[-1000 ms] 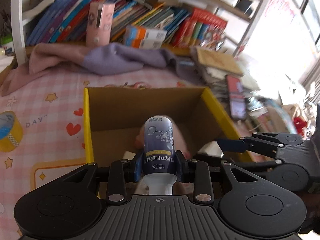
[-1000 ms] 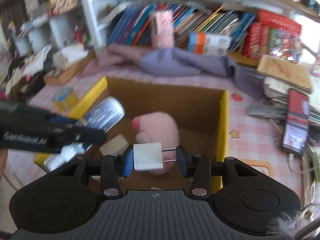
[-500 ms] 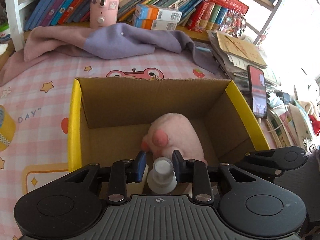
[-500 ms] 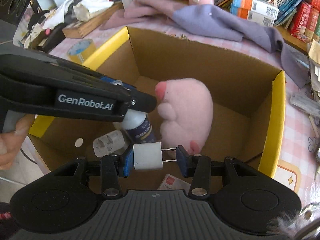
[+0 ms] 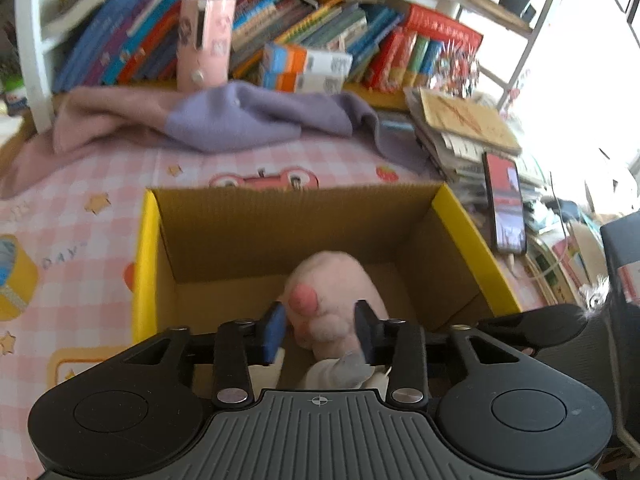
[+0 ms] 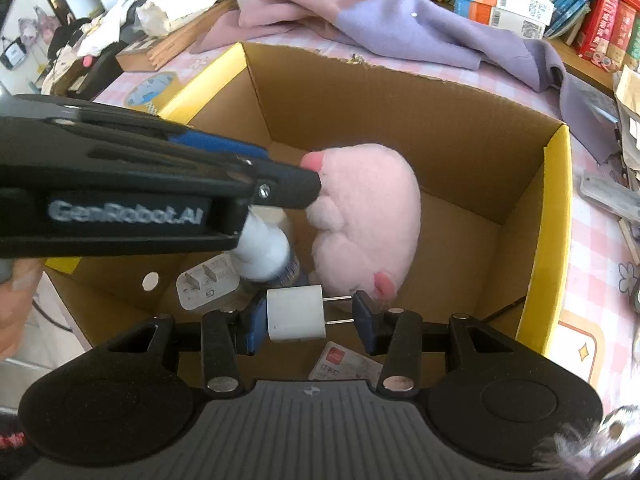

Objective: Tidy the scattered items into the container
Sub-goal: 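Lower spray bottle and charger into the yellow box and open both tools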

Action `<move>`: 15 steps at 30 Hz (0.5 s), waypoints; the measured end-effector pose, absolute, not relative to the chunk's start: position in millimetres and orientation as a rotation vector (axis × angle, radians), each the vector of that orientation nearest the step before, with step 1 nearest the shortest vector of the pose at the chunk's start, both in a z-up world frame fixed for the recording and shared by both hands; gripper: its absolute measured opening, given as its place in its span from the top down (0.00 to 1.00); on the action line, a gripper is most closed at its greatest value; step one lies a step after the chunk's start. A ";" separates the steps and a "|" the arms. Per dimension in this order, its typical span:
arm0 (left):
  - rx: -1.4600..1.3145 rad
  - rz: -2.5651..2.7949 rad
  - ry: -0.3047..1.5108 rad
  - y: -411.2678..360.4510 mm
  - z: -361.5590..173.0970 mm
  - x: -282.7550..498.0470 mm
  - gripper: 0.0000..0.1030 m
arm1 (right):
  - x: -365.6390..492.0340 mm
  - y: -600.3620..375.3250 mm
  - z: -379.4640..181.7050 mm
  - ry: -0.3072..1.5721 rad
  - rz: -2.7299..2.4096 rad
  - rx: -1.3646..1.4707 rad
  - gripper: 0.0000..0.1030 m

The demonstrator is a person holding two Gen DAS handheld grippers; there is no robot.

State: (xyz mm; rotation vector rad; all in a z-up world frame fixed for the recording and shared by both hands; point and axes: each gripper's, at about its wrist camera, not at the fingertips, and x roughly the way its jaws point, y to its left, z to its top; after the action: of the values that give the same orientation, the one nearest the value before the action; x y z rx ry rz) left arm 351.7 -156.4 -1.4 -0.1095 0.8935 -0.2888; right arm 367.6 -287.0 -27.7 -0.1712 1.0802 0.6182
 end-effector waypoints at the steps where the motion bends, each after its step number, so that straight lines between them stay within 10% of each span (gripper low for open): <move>1: -0.111 -0.286 0.879 -155.6 1.2 349.2 0.54 | 366.9 -287.6 -27.1 1.075 0.614 -0.169 0.55; 15: -0.037 -0.254 0.701 -144.1 49.3 280.8 0.29 | 336.6 -305.0 11.6 0.890 0.547 -0.061 0.47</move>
State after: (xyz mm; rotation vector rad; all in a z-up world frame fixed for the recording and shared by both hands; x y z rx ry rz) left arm 280.8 -144.1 49.3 -0.0369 0.7011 -0.2540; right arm 336.6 -305.0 11.6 -0.0608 0.8895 0.5471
